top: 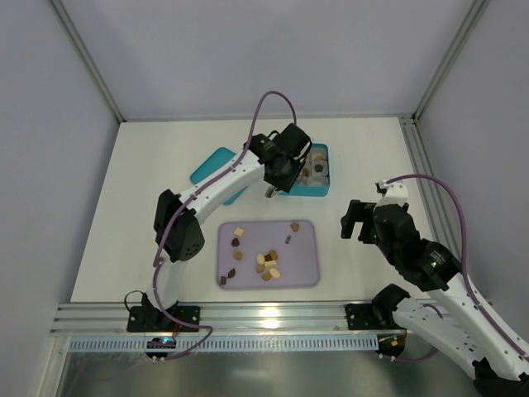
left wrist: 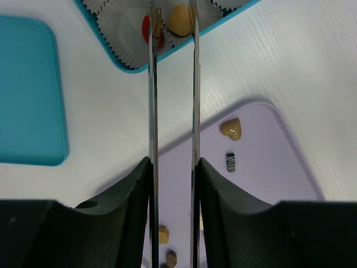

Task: Pack the chocolate

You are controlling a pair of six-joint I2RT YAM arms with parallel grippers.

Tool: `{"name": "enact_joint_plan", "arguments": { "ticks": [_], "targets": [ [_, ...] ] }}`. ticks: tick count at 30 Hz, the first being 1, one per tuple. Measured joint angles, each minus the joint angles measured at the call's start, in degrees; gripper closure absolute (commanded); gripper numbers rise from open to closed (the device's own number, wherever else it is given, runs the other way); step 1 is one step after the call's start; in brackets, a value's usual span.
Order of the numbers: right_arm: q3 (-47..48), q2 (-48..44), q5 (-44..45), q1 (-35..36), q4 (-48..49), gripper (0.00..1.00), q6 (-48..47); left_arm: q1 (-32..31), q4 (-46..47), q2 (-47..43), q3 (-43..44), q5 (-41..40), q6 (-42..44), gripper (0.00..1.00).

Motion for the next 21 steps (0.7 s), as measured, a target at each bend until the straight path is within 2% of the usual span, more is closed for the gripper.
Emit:
{"name": "enact_joint_plan", "arguments": {
  "ticks": [9, 21],
  "targets": [
    [0.00, 0.00, 0.00, 0.00, 0.00, 0.00, 0.00, 0.00, 0.35, -1.49, -0.02, 0.00, 0.11, 0.61],
    [0.00, 0.00, 0.00, 0.00, 0.00, 0.00, 0.00, 0.00, 0.57, -9.99, -2.54, 1.05, -0.11, 0.61]
  ]
}}
